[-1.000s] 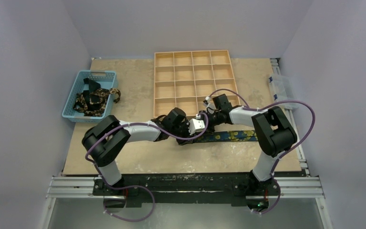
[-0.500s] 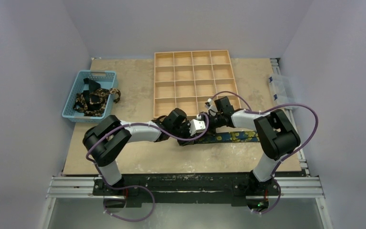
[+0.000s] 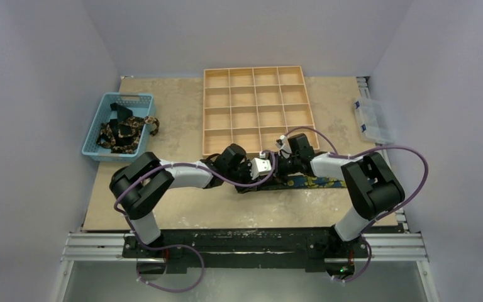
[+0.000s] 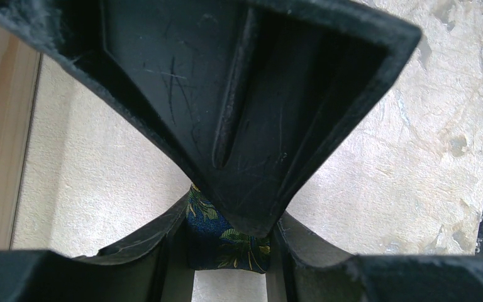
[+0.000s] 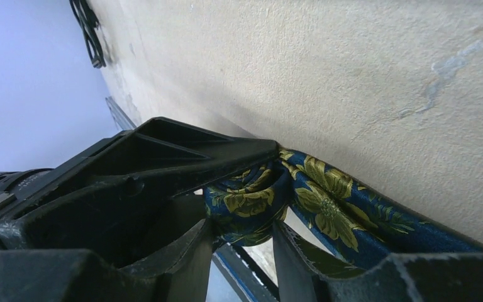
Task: Roll the ties
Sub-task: Roll the tie at the center of the board.
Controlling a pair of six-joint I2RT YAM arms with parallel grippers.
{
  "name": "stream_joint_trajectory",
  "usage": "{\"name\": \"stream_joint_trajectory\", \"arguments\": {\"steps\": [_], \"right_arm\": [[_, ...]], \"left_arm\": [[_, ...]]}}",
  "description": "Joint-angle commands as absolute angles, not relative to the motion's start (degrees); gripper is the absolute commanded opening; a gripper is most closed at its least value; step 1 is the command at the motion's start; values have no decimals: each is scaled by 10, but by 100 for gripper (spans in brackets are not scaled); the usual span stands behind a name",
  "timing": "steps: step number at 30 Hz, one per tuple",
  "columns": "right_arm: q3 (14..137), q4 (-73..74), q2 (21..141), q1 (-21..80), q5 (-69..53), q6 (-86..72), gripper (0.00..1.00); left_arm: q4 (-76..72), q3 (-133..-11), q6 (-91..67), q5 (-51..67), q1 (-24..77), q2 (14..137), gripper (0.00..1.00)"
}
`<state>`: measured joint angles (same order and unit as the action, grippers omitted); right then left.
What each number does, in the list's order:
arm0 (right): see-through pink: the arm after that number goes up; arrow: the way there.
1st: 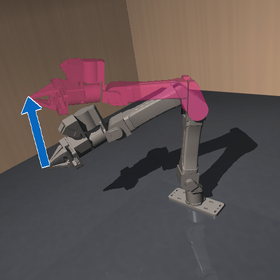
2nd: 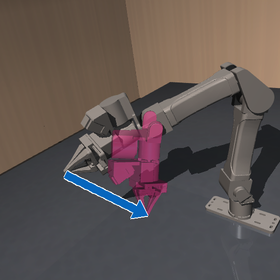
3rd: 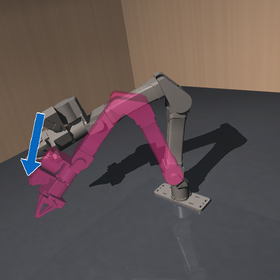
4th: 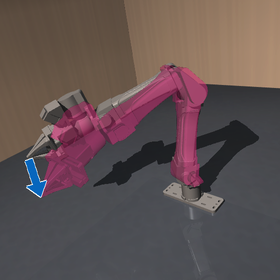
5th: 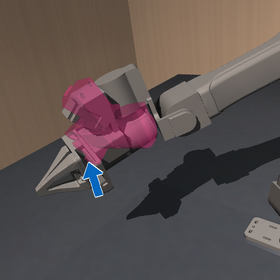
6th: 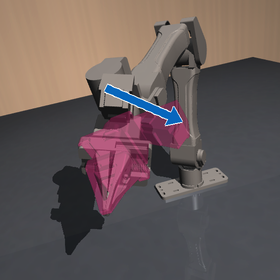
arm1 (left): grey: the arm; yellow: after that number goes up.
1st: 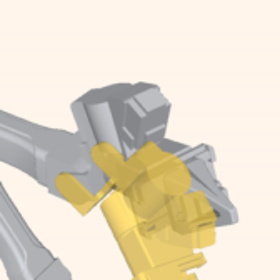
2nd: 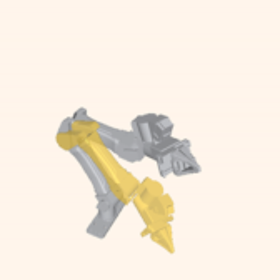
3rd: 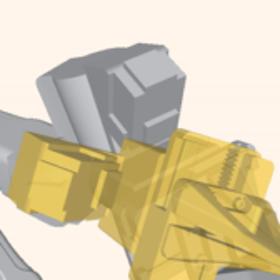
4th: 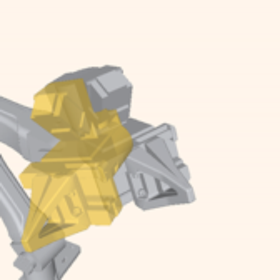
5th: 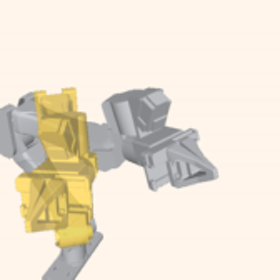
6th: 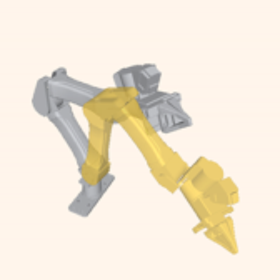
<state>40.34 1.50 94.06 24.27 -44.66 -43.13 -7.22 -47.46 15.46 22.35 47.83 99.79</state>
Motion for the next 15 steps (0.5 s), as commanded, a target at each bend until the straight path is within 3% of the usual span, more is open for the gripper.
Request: {"name": "stream_joint_trajectory", "arguments": {"steps": [1, 8, 15], "right_arm": [[372, -50, 911, 241, -471, -487, 39], [366, -70, 915, 241, -445, -496, 40], [375, -55, 948, 242, -439, -470, 32]], "left_arm": [[-42, -452, 143, 204, 476, 1020, 27], [-45, -446, 147, 206, 476, 1020, 27], [-46, -449, 145, 208, 476, 1021, 29]]}}
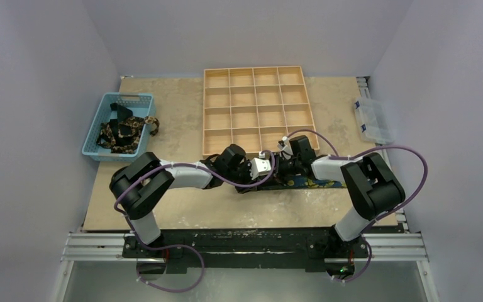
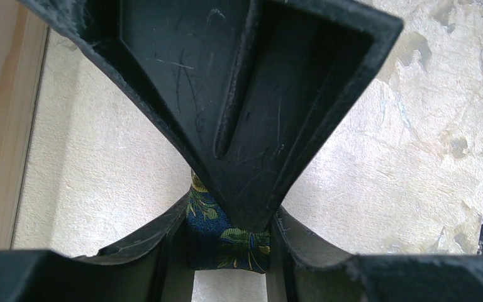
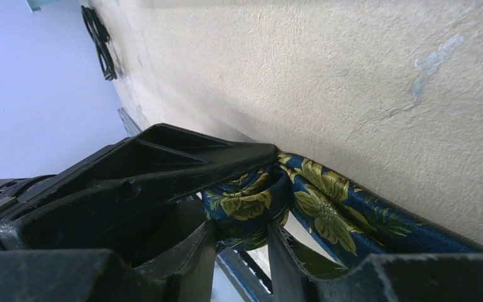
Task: Roll the ties
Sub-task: Roll the tie at the center of the board.
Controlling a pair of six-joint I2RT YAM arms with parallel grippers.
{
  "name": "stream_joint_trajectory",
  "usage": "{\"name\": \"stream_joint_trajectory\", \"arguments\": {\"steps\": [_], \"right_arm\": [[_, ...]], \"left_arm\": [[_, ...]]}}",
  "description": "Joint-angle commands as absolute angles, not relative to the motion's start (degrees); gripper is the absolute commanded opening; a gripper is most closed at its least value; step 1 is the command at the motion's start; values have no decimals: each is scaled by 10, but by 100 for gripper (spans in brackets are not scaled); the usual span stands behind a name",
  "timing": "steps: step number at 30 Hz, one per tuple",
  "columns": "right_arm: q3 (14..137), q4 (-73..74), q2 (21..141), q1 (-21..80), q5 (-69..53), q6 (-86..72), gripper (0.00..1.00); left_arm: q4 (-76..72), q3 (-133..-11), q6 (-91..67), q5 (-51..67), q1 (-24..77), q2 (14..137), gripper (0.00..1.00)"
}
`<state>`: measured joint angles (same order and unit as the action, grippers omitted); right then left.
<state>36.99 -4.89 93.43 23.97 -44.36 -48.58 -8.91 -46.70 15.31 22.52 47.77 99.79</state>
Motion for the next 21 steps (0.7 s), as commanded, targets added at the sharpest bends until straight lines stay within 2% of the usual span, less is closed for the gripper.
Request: {"name": "stream_joint_trajectory", "arguments": {"steps": [1, 3, 6, 13, 21], "right_arm": [[376, -46, 951, 241, -436, -459, 30], [376, -33, 957, 242, -434, -443, 21], [373, -15, 964, 241, -421, -428, 0], [377, 44, 975, 239, -384, -402, 0], [397, 99, 996, 227, -355, -389, 0]], "left_arm": [[-47, -449, 145, 210, 475, 1022, 30], [-52, -446, 145, 215, 475, 1018, 32], [-68, -437, 146, 229, 476, 1009, 34], [-137, -393, 156, 246, 475, 957, 51], [-173, -394, 173, 258, 475, 945, 54]]}}
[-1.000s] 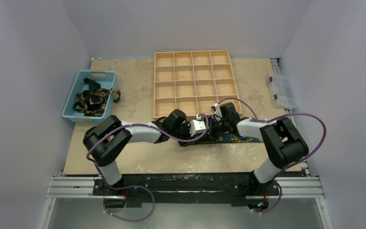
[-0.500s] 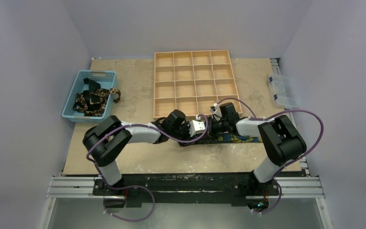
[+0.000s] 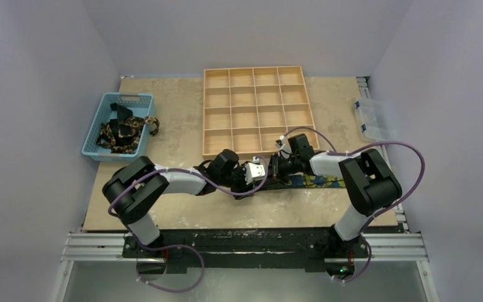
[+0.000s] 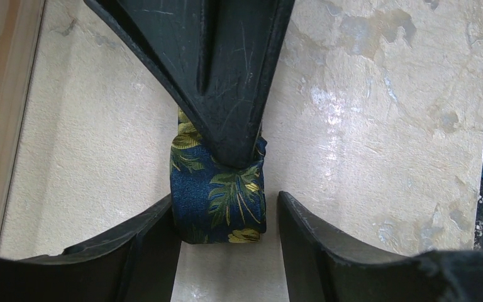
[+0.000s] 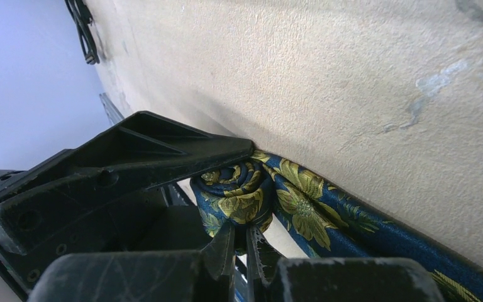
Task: Roll the ties
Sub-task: Roll the tie at the center of the board.
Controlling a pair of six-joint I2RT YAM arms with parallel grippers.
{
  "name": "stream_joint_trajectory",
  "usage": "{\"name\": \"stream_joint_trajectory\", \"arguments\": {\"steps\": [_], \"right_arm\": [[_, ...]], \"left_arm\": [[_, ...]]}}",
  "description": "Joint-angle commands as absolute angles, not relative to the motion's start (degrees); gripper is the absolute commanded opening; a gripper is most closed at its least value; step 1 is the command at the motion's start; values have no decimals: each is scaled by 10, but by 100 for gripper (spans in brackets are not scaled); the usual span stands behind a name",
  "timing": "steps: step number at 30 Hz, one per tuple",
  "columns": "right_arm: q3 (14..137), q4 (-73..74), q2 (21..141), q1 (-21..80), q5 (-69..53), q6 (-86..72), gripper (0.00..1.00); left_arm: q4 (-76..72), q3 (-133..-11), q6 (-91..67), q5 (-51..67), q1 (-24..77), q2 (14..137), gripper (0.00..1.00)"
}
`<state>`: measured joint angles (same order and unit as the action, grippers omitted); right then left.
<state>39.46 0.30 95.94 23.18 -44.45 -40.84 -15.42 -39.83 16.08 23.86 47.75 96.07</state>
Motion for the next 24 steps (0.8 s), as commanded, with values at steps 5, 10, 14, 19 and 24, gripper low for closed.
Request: {"name": "stream_joint_trajectory", "arguments": {"steps": [5, 10, 14, 19, 24], "right_arm": [[408, 121, 1012, 223, -344, -381, 0], [414, 141, 1021, 220, -325, -371, 0], [420, 162, 1022, 218, -306, -361, 0], [422, 170, 1025, 217, -296, -358, 0], [429, 176, 1030, 216, -291, -354, 0]], "left_arm": [[-175, -405, 188, 257, 476, 948, 55], [-197, -413, 181, 254, 475, 957, 56], [-230, -409, 163, 254, 475, 963, 56], [-248, -416, 154, 264, 475, 980, 57], [-266, -423, 156, 279, 475, 1013, 53]]}}
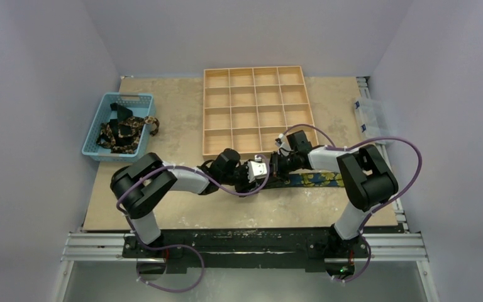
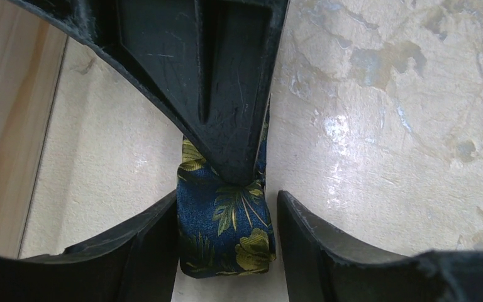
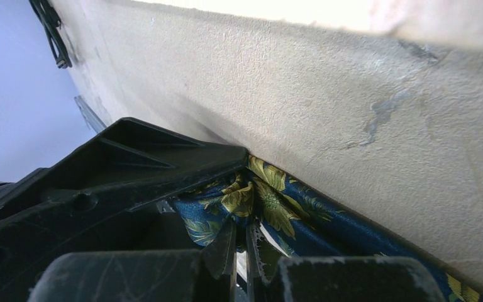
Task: Roll the ties
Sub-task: Roll the tie at the center of the board.
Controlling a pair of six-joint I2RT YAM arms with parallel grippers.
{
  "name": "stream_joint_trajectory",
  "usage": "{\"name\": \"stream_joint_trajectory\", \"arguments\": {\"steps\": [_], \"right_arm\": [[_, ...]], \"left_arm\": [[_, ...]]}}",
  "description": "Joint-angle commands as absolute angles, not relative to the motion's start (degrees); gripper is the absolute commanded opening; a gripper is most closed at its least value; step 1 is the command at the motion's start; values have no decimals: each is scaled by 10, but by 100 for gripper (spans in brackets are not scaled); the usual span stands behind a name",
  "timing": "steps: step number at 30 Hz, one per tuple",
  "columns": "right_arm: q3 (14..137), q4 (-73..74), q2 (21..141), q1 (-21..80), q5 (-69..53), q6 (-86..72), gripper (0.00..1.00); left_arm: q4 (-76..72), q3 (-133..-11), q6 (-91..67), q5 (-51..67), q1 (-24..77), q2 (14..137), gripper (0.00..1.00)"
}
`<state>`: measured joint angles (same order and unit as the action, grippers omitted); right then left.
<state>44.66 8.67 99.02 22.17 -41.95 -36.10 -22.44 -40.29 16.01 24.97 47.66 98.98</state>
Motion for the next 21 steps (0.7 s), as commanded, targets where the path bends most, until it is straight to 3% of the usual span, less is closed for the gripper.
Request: {"name": "stream_joint_trajectory", "arguments": {"steps": [1, 10, 16, 21], "right_arm": [[429, 176, 1031, 217, -290, -354, 0], [451, 183, 1006, 217, -306, -333, 1], [500, 214, 942, 217, -353, -320, 42], [513, 186, 932, 219, -393, -334, 46]], "left_arm": [[-267, -424, 156, 279, 475, 1018, 52], [-219, -422, 176, 264, 475, 1017, 25], [-151, -421, 177, 247, 476, 1000, 25], [-138, -425, 167, 253, 476, 1004, 27]]}}
